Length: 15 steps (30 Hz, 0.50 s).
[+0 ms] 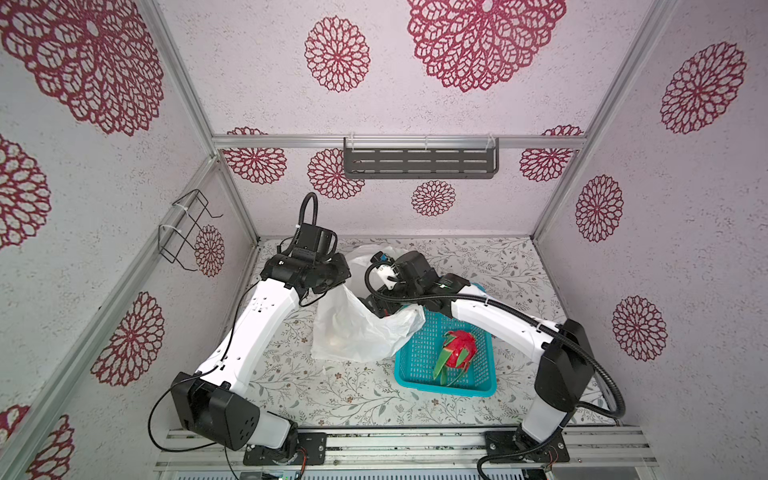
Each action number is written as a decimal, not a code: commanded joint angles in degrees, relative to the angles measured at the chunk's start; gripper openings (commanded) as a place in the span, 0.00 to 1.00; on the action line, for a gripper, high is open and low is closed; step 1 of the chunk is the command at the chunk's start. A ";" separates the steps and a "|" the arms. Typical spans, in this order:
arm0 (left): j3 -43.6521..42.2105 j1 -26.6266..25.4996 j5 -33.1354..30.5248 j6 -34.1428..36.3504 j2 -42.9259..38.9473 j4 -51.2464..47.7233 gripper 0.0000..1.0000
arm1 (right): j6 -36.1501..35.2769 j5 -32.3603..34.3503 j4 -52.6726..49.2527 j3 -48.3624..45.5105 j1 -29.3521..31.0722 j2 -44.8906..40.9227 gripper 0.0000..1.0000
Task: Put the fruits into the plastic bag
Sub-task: 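Carry the guava with the right gripper into the bag and release, then lower the right gripper into the basket and grasp the red dragon fruit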
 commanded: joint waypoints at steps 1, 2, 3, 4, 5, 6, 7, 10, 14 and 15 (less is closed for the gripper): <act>-0.82 0.19 -0.72 0.56 0.35 0.57 0.00 | 2.88 7.33 2.82 -3.90 -2.74 -6.36 0.88; -0.97 0.23 -0.86 0.56 0.39 0.61 0.00 | 4.53 8.84 3.64 -6.03 -3.83 -8.36 0.88; -1.15 0.22 -0.90 0.56 0.48 0.68 0.00 | 6.15 10.17 4.47 -8.17 -5.03 -10.40 0.88; -1.26 0.20 -0.90 0.56 0.47 0.73 0.00 | 8.03 11.87 4.99 -10.08 -6.11 -12.32 0.87; -1.49 0.19 -0.93 0.56 0.40 0.90 0.00 | 10.10 14.20 5.21 -12.30 -7.35 -14.19 0.87; -1.75 0.24 -0.84 0.56 0.48 1.26 0.00 | 12.16 16.84 5.23 -14.35 -8.43 -16.56 0.87; -1.94 0.26 -0.78 0.56 0.45 1.52 0.00 | 14.06 19.47 4.62 -16.16 -9.24 -18.24 0.87; -2.08 0.24 -0.36 0.56 0.99 2.20 0.00 | 18.65 23.70 0.19 -20.22 -11.14 -22.41 0.87; -1.99 0.24 0.07 0.79 1.74 2.87 0.00 | 21.47 24.55 -12.96 -20.94 -11.59 -23.32 0.87; -1.99 0.29 0.21 0.95 2.00 3.03 0.00 | 22.10 23.70 -16.39 -20.98 -11.59 -23.14 0.87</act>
